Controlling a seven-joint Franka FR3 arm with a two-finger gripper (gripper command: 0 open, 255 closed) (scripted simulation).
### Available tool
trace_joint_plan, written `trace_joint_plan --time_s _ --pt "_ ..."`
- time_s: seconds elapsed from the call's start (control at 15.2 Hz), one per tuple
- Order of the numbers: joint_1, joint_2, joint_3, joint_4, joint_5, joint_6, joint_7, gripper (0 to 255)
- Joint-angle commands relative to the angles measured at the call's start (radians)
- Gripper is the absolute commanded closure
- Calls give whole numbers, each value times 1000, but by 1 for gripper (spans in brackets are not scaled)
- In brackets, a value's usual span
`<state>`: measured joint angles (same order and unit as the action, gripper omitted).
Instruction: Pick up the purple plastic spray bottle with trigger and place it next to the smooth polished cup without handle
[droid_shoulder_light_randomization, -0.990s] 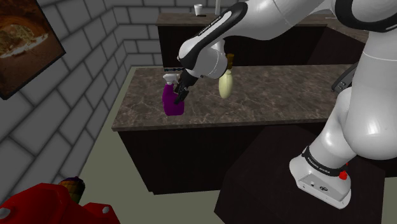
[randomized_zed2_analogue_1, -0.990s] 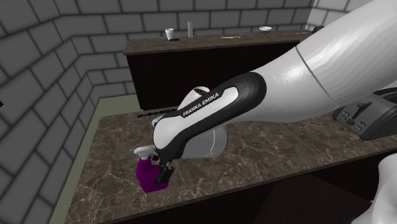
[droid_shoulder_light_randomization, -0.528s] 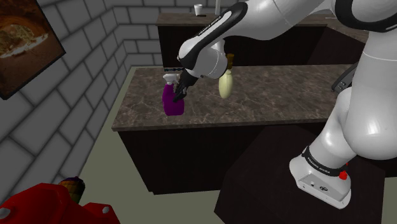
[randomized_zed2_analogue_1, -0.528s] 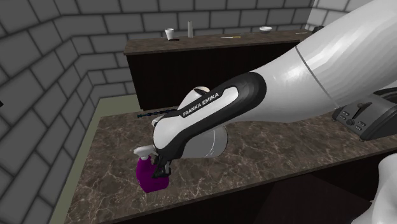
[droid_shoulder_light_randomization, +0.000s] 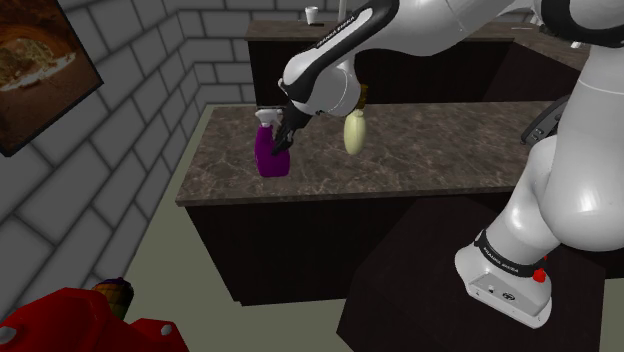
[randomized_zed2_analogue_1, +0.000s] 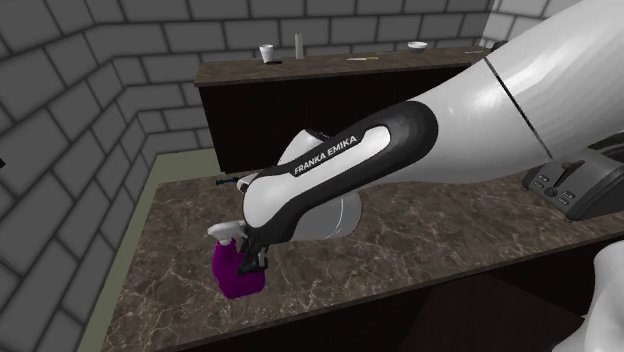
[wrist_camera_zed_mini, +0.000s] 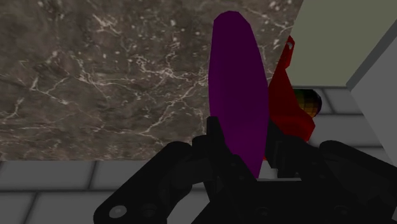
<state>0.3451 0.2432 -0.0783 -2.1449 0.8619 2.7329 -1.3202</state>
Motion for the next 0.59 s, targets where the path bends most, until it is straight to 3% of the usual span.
trace_joint_plan --time_s 0.0,0.53 --pt "6 -18 -10 1 -31 -15 31 255" --pt "23 -90 -42 10 -142 -81 142 255"
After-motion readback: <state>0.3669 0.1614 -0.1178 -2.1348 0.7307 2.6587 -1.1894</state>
